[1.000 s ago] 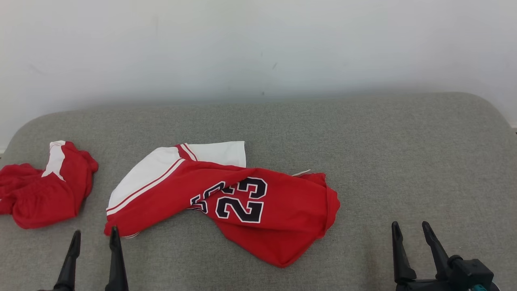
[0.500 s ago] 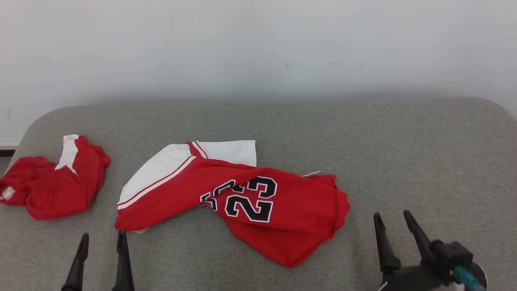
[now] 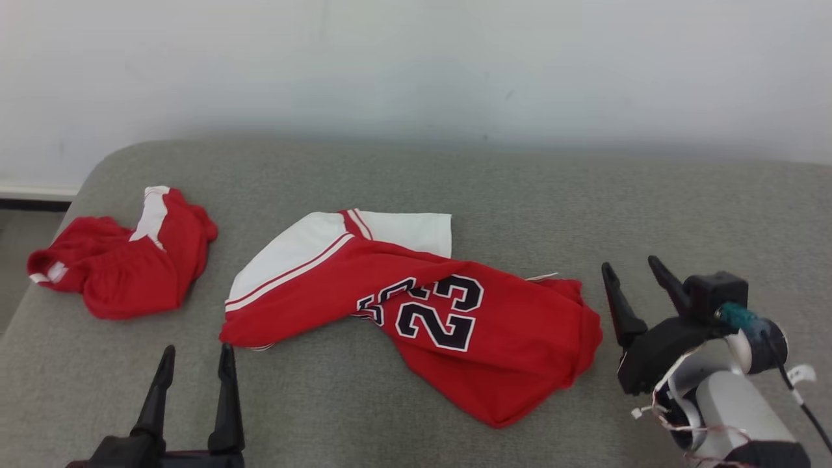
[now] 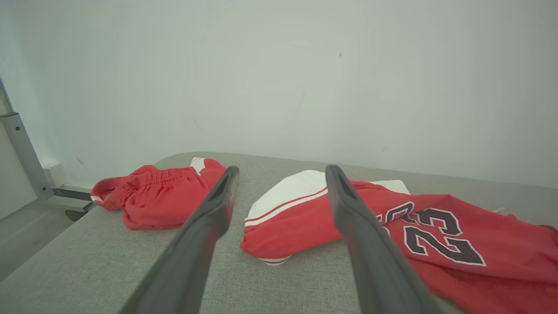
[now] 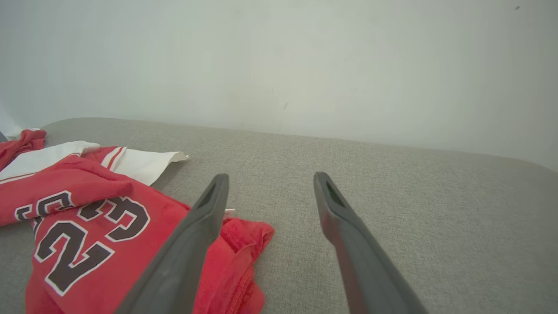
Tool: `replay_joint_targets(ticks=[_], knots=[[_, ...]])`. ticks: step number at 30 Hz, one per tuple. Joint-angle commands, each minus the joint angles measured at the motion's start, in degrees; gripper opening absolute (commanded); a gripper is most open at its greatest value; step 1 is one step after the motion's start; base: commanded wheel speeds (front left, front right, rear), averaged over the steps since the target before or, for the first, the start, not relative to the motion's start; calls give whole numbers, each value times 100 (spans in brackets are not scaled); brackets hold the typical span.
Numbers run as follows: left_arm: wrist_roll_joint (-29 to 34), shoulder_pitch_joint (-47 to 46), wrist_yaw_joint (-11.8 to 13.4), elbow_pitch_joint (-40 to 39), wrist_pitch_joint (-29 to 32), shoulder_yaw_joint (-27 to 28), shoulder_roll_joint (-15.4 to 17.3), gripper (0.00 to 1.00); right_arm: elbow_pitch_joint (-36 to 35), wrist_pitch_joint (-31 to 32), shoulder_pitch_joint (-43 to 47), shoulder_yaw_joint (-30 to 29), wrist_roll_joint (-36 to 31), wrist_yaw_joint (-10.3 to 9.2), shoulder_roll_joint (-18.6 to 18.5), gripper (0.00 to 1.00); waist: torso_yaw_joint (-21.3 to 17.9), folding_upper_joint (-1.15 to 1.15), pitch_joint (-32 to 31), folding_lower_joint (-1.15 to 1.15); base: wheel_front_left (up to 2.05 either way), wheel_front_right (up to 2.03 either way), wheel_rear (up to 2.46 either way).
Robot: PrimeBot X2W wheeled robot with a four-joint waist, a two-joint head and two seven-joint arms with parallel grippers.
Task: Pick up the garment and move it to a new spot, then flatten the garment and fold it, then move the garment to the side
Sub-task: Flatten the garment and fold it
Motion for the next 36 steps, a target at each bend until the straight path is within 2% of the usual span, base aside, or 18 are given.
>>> replay_joint_targets(ticks=[1,8,17,18,19,23,30,36], knots=[[37,-91,-9,15,-18,2,-38,100,59,17,-79,11,35,-13,-44,100,177,0,137,-1,0,0,0],[199,-310,-194,169,-18,-76,-289,100,1295,302,-720,89,230,-13,-289,100,614,0,354,-1,0,0,0],[282,-522,-337,328,-18,-110,-416,100,2344,520,-1141,512,510,-13,-215,100,882,0,517,-1,0,0,0],[281,-542,-338,343,-18,-106,-427,100,2410,553,-1178,567,570,-13,-216,36,894,0,527,-1,0,0,0],[280,-570,-342,365,-18,-100,-438,100,2510,607,-1193,594,649,-13,-219,0,902,0,531,-1,0,0,0],[287,-616,-390,423,-18,-59,-461,100,2661,529,-1288,744,846,-13,-289,0,885,0,542,-1,0,0,0],[359,-553,-410,424,-19,58,-478,100,2522,-570,-1655,821,895,-13,-598,0,652,0,469,-1,0,0,0],[385,-554,-442,444,-19,134,-490,100,2296,-958,-1869,836,980,-13,-886,0,421,0,381,-1,0,0,0]])
